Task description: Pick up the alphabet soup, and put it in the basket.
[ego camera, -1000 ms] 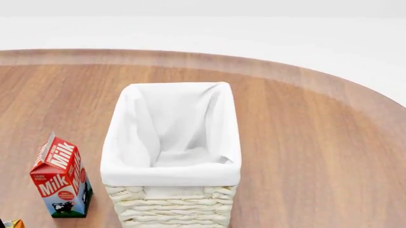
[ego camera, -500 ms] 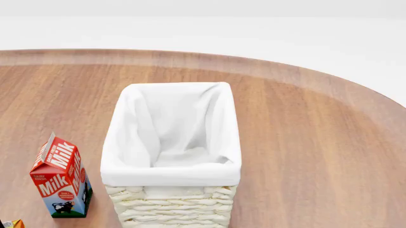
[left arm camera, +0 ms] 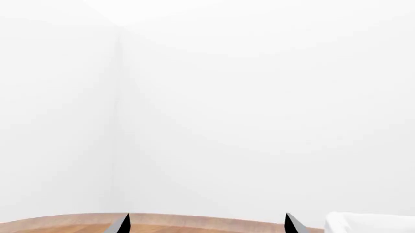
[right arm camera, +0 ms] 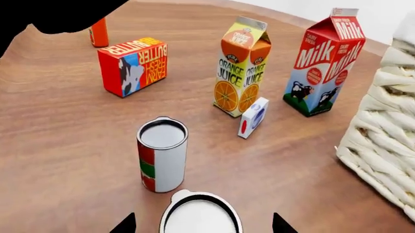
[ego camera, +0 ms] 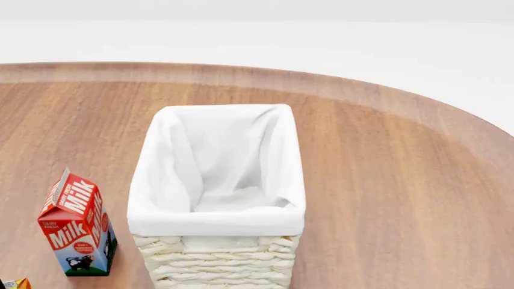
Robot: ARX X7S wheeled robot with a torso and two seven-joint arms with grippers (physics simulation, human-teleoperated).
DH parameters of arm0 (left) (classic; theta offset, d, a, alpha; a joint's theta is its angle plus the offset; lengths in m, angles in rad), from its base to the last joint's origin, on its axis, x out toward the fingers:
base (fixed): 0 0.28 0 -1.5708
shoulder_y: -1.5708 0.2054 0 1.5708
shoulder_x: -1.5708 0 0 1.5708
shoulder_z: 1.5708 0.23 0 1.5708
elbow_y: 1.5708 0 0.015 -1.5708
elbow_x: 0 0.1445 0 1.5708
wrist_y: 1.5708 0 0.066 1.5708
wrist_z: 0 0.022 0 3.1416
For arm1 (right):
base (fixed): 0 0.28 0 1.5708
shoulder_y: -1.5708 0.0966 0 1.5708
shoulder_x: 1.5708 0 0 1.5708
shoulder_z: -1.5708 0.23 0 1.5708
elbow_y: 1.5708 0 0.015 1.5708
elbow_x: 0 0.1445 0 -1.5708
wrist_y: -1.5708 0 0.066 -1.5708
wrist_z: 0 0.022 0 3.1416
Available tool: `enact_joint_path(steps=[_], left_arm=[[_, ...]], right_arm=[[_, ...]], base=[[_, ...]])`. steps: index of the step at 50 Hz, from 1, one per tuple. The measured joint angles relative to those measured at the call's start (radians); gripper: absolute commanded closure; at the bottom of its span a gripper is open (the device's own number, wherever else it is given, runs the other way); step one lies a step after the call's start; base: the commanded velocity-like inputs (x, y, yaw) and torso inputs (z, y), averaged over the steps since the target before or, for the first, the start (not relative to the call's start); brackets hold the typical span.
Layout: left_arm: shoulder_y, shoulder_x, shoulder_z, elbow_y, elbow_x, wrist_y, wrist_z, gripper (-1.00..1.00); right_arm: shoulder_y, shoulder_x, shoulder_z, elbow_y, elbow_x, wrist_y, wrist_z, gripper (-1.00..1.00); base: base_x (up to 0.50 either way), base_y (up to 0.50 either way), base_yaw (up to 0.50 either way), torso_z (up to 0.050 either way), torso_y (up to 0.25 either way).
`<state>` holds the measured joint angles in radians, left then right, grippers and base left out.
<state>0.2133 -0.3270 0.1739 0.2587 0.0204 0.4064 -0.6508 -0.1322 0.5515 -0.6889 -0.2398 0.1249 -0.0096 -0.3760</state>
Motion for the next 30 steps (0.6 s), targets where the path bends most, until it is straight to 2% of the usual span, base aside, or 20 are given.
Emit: enact_joint_path(steps=[30], left_arm=[[0.001, -0.006, 0.005, 0.000, 0.000, 0.003, -0.010, -1.00]], right_arm=[[0.044, -0.036, -0.031, 0.070, -0.023, 0.026, -0.006, -1.00]], base=[[0.00, 0.00, 0.00, 0.000, 0.000]])
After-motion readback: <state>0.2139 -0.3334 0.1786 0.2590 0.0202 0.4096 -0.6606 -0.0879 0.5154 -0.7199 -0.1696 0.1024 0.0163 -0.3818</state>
